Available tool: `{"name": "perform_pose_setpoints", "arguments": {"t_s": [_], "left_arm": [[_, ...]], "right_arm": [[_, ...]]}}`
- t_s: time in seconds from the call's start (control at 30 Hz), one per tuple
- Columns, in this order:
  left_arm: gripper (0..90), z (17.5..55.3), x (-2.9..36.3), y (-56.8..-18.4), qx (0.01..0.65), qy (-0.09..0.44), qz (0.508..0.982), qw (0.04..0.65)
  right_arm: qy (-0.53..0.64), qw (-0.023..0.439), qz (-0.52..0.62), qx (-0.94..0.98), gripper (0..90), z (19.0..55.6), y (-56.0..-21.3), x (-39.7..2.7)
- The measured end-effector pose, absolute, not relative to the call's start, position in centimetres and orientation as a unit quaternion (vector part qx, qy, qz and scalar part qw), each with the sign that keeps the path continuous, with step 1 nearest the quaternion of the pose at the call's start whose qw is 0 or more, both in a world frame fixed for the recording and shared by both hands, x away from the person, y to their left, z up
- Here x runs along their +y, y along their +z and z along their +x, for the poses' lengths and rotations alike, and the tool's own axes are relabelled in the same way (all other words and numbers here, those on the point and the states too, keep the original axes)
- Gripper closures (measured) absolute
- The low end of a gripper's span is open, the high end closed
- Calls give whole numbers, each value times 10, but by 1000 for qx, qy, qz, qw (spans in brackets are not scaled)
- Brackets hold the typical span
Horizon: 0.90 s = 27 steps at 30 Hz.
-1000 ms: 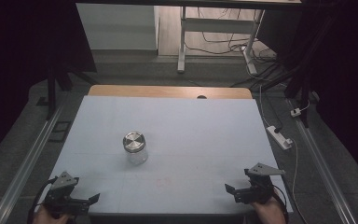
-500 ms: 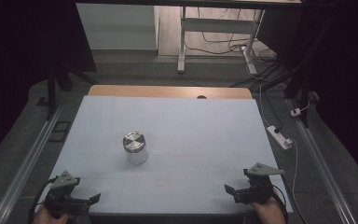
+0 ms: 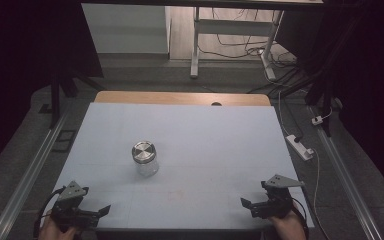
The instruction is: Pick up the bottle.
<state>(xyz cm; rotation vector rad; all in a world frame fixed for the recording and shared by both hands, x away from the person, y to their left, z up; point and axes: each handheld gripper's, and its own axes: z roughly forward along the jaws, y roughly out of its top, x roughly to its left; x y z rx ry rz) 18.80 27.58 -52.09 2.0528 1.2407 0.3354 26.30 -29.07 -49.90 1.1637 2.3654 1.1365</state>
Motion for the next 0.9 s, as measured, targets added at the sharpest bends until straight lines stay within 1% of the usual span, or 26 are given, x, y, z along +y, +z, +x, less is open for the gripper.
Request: {"name": "perform_pose_setpoints", "arguments": {"t_s": [0.9], "left_arm": [[0,211,262,-513,453,148,797,371]], "right_arm": [[392,128,398,820,0,265,-499,-291]]}}
